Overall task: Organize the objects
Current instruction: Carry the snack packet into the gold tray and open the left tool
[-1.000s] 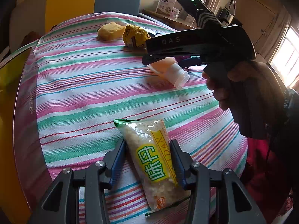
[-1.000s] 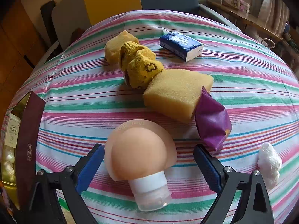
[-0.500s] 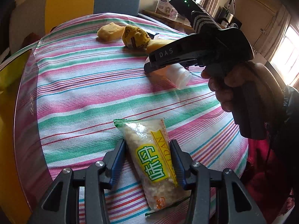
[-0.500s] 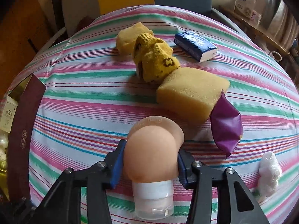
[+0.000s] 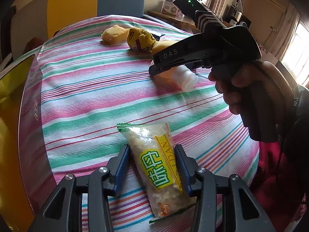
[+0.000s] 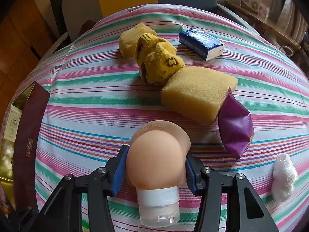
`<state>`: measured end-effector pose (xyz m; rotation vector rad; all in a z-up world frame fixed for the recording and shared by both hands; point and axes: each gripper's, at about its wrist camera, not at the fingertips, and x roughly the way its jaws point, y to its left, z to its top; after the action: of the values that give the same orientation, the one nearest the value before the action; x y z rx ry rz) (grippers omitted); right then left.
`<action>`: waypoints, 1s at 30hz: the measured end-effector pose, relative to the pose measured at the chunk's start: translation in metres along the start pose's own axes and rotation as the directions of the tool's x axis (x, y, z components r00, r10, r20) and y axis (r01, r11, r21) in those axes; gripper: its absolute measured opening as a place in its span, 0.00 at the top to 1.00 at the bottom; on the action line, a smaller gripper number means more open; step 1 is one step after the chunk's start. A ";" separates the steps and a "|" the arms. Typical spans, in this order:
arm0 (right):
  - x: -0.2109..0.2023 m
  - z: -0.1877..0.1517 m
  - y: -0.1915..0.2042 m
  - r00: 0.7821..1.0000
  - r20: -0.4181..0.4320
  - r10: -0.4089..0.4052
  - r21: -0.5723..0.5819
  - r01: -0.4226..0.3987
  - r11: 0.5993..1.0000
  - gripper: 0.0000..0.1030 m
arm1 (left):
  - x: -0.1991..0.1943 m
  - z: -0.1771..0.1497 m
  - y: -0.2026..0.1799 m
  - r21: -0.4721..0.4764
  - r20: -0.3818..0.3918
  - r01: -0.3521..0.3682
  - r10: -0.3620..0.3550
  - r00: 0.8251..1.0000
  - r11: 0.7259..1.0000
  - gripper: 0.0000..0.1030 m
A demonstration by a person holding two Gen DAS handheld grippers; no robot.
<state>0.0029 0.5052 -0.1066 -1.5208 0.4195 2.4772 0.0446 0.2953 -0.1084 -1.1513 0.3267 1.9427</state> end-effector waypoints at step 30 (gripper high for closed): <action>-0.004 -0.010 0.000 0.999 0.036 -0.031 -0.048 0.033 0.998 0.48 | -0.089 0.011 0.007 -0.022 0.158 -0.054 0.057 0.986 0.998 0.61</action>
<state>0.0126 0.5015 -0.1070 -1.4879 0.3290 2.5028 0.0532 0.2504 -0.0313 -1.0005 0.2591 2.0756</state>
